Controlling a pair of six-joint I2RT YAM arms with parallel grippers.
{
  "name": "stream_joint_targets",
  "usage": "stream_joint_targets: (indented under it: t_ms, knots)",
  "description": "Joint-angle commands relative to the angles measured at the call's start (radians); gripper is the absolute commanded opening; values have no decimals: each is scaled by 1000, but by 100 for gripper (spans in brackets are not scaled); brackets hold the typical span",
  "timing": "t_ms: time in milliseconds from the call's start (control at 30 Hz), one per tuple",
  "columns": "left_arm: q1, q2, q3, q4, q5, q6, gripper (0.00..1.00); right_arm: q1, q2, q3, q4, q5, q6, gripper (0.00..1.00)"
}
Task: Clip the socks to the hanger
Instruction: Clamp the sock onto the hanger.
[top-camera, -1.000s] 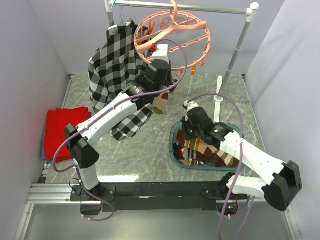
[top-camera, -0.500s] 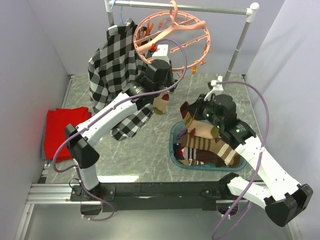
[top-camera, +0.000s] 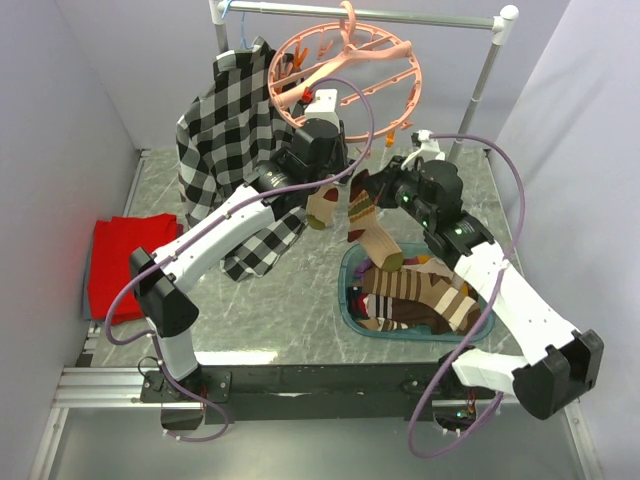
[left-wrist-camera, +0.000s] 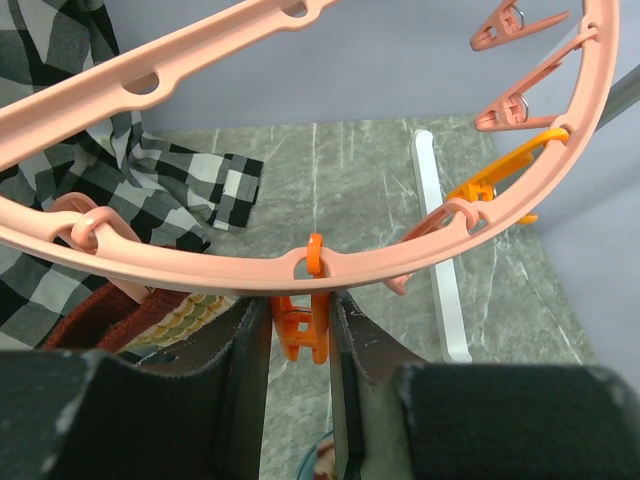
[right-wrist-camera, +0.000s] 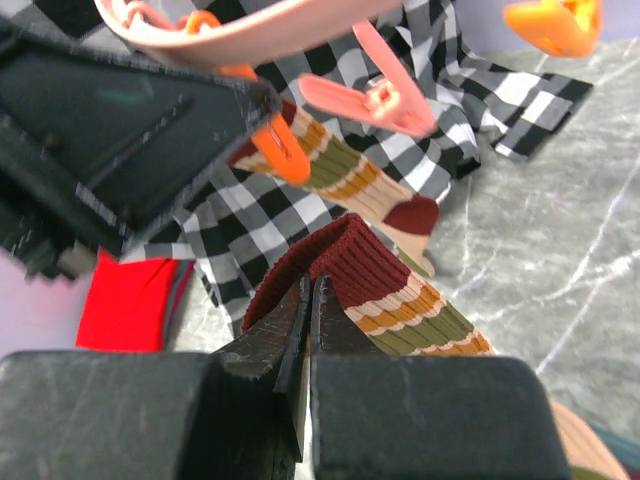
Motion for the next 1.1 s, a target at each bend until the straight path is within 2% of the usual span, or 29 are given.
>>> stream_joint_targets:
  t_ms: [0,400,1067]
  knots:
    - [4,-50,43,28,20,-8,1,-7,42,57,83,-37,13,0]
    - [2,-54,26,33,30,-10,1,-10,141,117,88,-80,2,0]
    - [4,-60,-5,28,28,-2,1,-23,174,156,105,-67,-18,0]
